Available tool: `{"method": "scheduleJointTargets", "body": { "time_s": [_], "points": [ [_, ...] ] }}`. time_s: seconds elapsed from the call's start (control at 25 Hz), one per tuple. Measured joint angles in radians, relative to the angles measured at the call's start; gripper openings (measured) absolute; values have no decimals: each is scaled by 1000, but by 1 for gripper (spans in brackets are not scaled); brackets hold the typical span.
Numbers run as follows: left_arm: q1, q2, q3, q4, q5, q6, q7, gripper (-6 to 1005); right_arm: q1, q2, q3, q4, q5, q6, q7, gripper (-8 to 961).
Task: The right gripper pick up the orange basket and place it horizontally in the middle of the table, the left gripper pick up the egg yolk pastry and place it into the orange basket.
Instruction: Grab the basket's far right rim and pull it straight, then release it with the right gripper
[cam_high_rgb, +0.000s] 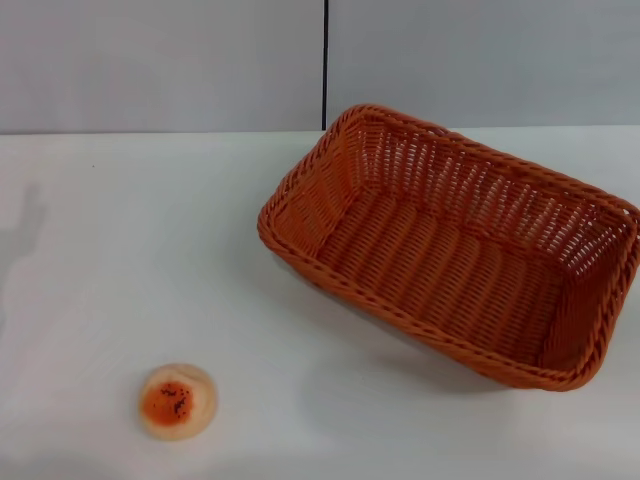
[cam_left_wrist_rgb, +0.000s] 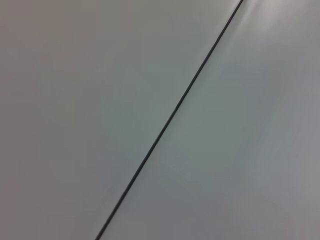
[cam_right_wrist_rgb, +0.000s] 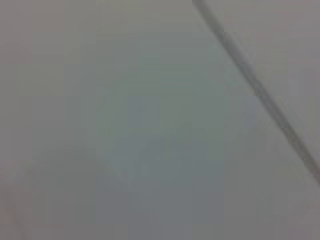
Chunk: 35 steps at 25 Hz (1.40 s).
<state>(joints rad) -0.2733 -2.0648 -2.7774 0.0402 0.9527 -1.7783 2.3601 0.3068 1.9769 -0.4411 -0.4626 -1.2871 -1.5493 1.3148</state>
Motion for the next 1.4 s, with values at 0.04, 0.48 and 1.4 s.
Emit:
{"method": "scheduleJointTargets", "body": {
  "time_s": [0.04, 0.48, 1.4],
  "points": [
    [-1, 0, 2, 0, 0, 1, 0, 823, -1, -8, -19, -31, -21, -6, 30, 461],
    [-4, 1, 17, 0, 0, 4, -11, 822, 84, -78, -67, -476, -449, -57, 643, 487],
    [15, -1, 97, 0, -2, 19, -56, 819, 461, -142, -312, -489, -1218, -179, 921, 800]
  ]
}}
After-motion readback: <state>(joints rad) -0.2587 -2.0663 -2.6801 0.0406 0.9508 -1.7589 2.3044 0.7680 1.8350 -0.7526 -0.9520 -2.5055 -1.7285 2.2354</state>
